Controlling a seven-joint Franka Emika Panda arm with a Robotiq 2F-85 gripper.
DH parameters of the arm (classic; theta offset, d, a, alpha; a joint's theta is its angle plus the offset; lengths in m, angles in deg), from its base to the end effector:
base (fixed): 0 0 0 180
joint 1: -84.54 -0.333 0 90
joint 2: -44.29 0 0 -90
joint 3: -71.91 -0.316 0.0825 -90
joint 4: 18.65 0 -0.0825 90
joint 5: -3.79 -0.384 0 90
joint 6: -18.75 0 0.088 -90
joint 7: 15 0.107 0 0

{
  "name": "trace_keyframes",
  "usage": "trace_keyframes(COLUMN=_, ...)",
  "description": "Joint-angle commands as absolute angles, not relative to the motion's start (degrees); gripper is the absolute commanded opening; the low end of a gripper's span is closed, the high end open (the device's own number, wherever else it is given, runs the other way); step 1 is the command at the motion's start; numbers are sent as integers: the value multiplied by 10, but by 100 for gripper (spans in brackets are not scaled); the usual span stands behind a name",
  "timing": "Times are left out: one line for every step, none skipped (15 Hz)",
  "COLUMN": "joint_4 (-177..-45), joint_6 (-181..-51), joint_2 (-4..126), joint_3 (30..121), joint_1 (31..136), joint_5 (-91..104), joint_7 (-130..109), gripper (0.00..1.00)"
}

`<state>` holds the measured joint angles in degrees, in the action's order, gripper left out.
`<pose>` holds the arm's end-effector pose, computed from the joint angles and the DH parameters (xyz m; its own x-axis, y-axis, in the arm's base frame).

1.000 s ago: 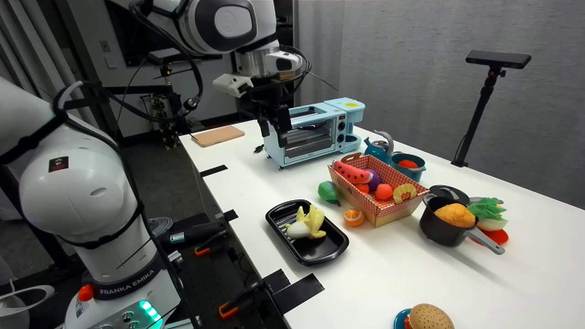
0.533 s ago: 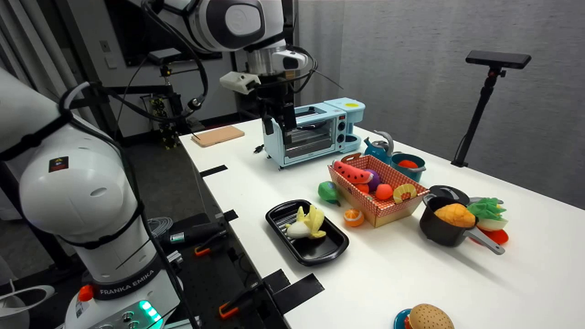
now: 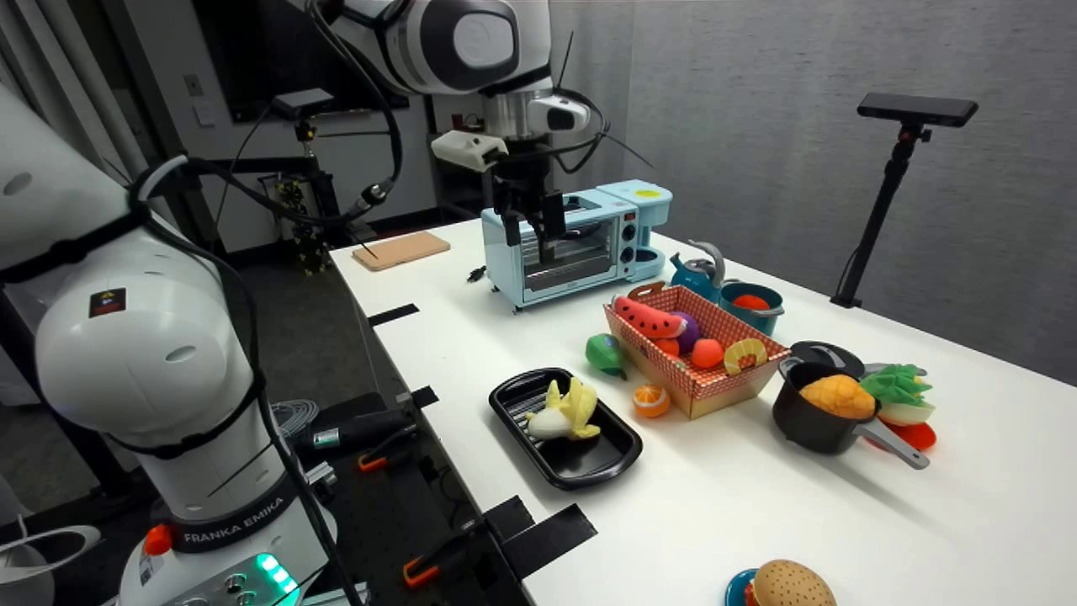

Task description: Take the watermelon plush toy from the box and put it on the oven tray

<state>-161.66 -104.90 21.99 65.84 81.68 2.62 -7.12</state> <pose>0.4170 0.0669 0.4282 0.9986 0.0010 0.0523 0.0001 -0.9999 0.0156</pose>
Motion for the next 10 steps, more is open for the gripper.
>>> trace_keyframes(joint_4=-1572, joint_6=-1035, joint_2=266, joint_3=671, joint_1=826, joint_5=36, joint_7=-79, gripper=100)
trace_keyframes(joint_4=-1563, joint_6=-1035, joint_2=277, joint_3=674, joint_1=828, joint_5=39, joint_7=-77, gripper=100)
trace_keyframes(joint_4=-1553, joint_6=-1035, joint_2=289, joint_3=676, joint_1=830, joint_5=43, joint_7=-74, gripper=100)
trace_keyframes(joint_4=-1541, joint_6=-1034, joint_2=301, joint_3=679, joint_1=832, joint_5=44, joint_7=-74, gripper=100)
trace_keyframes(joint_4=-1529, joint_6=-1033, joint_2=312, joint_3=681, joint_1=834, joint_5=47, joint_7=-73, gripper=100)
trace_keyframes(joint_4=-1518, joint_6=-1031, joint_2=323, joint_3=684, joint_1=835, joint_5=48, joint_7=-72, gripper=100)
trace_keyframes(joint_4=-1504, joint_6=-1029, joint_2=335, joint_3=687, joint_1=836, joint_5=49, joint_7=-71, gripper=100)
trace_keyframes(joint_4=-1492, joint_6=-1028, joint_2=346, joint_3=689, joint_1=837, joint_5=50, joint_7=-71, gripper=100)
trace_keyframes(joint_4=-1477, joint_6=-1025, joint_2=359, joint_3=691, joint_1=838, joint_5=51, joint_7=-69, gripper=100)
trace_keyframes(joint_4=-1463, joint_6=-1023, joint_2=373, joint_3=692, joint_1=838, joint_5=53, joint_7=-68, gripper=100)
